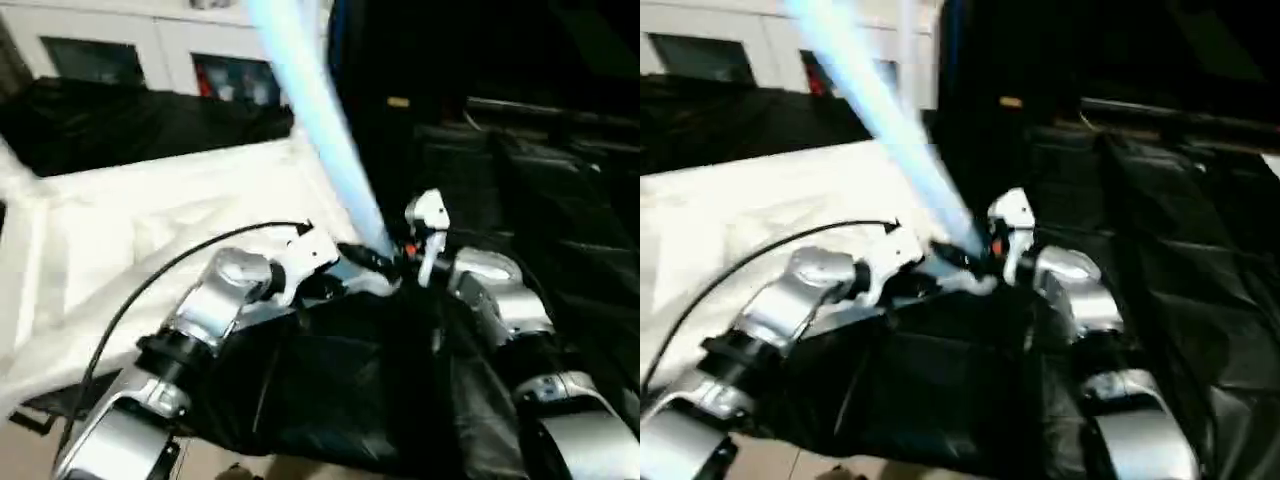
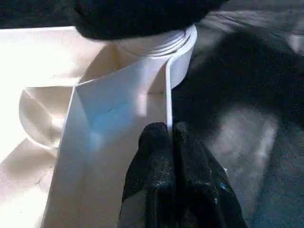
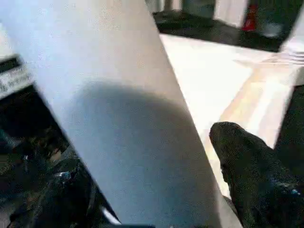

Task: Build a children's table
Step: Insert table leg to table base

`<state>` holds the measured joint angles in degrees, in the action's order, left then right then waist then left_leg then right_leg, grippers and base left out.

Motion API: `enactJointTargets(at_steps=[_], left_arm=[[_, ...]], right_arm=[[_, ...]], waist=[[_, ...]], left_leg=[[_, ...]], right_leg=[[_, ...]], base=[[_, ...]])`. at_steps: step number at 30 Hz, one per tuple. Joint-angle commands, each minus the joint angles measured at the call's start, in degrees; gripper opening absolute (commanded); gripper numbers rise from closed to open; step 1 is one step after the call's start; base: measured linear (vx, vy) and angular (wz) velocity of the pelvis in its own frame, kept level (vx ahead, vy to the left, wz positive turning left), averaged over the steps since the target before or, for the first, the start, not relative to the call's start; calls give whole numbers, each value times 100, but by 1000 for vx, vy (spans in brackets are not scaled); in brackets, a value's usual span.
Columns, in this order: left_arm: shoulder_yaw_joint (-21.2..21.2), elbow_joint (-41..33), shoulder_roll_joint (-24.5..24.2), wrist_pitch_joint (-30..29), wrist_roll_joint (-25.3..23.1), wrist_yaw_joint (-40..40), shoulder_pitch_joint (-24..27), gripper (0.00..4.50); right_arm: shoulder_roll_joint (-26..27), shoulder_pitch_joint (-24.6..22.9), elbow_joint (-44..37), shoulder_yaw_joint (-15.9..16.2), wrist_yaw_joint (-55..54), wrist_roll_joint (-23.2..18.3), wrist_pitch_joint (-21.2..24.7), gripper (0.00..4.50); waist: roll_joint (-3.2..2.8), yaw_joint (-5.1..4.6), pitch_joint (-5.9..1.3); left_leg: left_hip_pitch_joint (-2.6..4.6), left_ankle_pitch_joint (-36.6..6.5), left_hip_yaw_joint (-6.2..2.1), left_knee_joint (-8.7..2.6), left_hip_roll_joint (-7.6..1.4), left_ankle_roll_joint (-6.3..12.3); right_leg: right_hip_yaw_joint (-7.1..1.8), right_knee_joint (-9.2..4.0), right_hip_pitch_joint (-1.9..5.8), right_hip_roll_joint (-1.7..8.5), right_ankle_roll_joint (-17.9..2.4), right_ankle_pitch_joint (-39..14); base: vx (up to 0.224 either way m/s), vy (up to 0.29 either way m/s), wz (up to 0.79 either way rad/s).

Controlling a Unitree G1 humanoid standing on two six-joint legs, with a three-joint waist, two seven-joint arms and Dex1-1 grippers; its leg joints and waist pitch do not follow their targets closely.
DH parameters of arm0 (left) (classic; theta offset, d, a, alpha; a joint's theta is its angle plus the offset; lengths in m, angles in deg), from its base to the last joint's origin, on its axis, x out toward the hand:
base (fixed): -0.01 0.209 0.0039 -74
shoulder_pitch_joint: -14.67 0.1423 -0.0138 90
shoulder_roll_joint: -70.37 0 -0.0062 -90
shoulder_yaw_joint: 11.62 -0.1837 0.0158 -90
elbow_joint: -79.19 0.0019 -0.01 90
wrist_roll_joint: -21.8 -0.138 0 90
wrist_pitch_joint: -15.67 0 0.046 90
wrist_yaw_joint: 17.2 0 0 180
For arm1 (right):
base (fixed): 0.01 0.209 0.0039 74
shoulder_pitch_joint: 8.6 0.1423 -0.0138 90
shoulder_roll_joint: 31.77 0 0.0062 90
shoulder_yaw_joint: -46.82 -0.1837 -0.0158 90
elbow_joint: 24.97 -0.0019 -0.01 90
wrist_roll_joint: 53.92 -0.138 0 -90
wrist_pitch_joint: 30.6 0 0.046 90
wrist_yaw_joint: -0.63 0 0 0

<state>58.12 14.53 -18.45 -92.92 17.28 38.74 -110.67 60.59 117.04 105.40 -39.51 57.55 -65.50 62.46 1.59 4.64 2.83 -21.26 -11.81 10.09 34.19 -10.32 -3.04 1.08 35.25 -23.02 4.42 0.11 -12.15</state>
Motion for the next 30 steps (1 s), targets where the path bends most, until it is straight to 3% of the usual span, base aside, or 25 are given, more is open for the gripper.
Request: enactJointTargets(at_steps=[1, 8, 12, 15, 17, 18, 20, 22, 23, 26, 27, 28, 30], left_arm=[[-91, -383, 14, 240, 176, 262, -29, 0], [-54, -294, -71, 332, 160, 261, -42, 0], [-9, -284, -93, 368, 130, 188, -23, 0], [-2, -275, -131, 433, 79, 145, 0, 0], [24, -269, -173, 486, 55, 115, 31, 0], [37, -274, -178, 475, 58, 100, 39, 0], [98, -281, -199, 536, 80, 50, 62, 0], [158, -287, -199, 611, 106, -10, 79, 0], [194, -295, -196, 713, 141, -13, 94, 0], [277, -331, -182, 939, 224, -54, 136, 0], [345, -396, -185, 909, 367, 67, 158, 0], [376, -433, -196, 861, 451, 164, 166, 0], [399, -497, -241, 813, 561, 328, 178, 54]], right_arm=[[-64, -164, 117, 106, 172, 139, 151, 354], [-101, -379, -155, -25, 201, -112, 213, 290], [-28, -607, -332, -255, 57, -313, 178, 268], [39, -796, -494, -407, -63, -426, 178, 266], [102, -1066, -721, -446, -150, -477, 170, 265], [113, -1124, -764, -443, -163, -479, 161, 265], [148, -1255, -820, -437, -224, -477, 121, 265], [170, -1308, -826, -452, -283, -477, 81, 265], [186, -1319, -814, -479, -332, -481, 50, 265], [235, -1346, -843, -567, -448, -507, 23, 265], [264, -1317, -836, -614, -496, -542, 12, 265], [279, -1295, -830, -635, -514, -560, 10, 265], [295, -1289, -885, -647, -548, -581, 37, 265]], waist=[[-25, -9, -366], [-9, 39, -385], [-14, 48, -384], [-34, 48, -382], [-91, 64, -385], [-60, 53, -389], [-121, 54, -382], [-94, 43, -373], [-126, 43, -368], [-121, 45, -369], [-199, 54, -372], [-169, 44, -372], [-160, 51, -380]], left_leg=[[109, -198, -31, -369, -275, 578], [93, -13, -28, -345, -261, 619], [90, -79, -35, -352, -264, 613], [93, -107, -38, -355, -265, 581], [100, -121, -50, -356, -263, 552], [87, -108, -49, -355, -259, 544], [93, -223, -57, -364, -262, 502], [89, -387, -54, -378, -259, 445], [91, -470, -56, -389, -263, 396], [84, -491, -56, -387, -255, 339], [85, -437, -63, -378, -253, 331], [86, -415, -51, -376, -246, 335], [77, -291, -53, -361, -234, 384]], right_leg=[[-155, -252, 317, 337, -1892, 694], [-155, -218, 329, 334, -1857, 989], [-154, -227, 332, 346, -1849, 857], [-151, -233, 325, 334, -1823, 851], [-147, -229, 321, 335, -1813, 904], [-147, -222, 336, 332, -1817, 981], [-140, -235, 327, 331, -1823, 928], [-141, -258, 334, 335, -1818, 745], [-144, -272, 330, 341, -1802, 621], [-152, -270, 337, 338, -1762, 533], [-152, -252, 327, 341, -1766, 602], [-151, -260, 326, 333, -1771, 651], [-150, -230, 338, 324, -1800, 832]], base=[[0, 0, 0], [0, 0, 0], [0, 0, 0], [0, 0, 0], [0, 0, 0], [0, 0, 0], [0, 0, 0], [0, 0, 0], [0, 0, 0], [0, 0, 0], [0, 0, 0], [0, 0, 0], [0, 0, 0]])
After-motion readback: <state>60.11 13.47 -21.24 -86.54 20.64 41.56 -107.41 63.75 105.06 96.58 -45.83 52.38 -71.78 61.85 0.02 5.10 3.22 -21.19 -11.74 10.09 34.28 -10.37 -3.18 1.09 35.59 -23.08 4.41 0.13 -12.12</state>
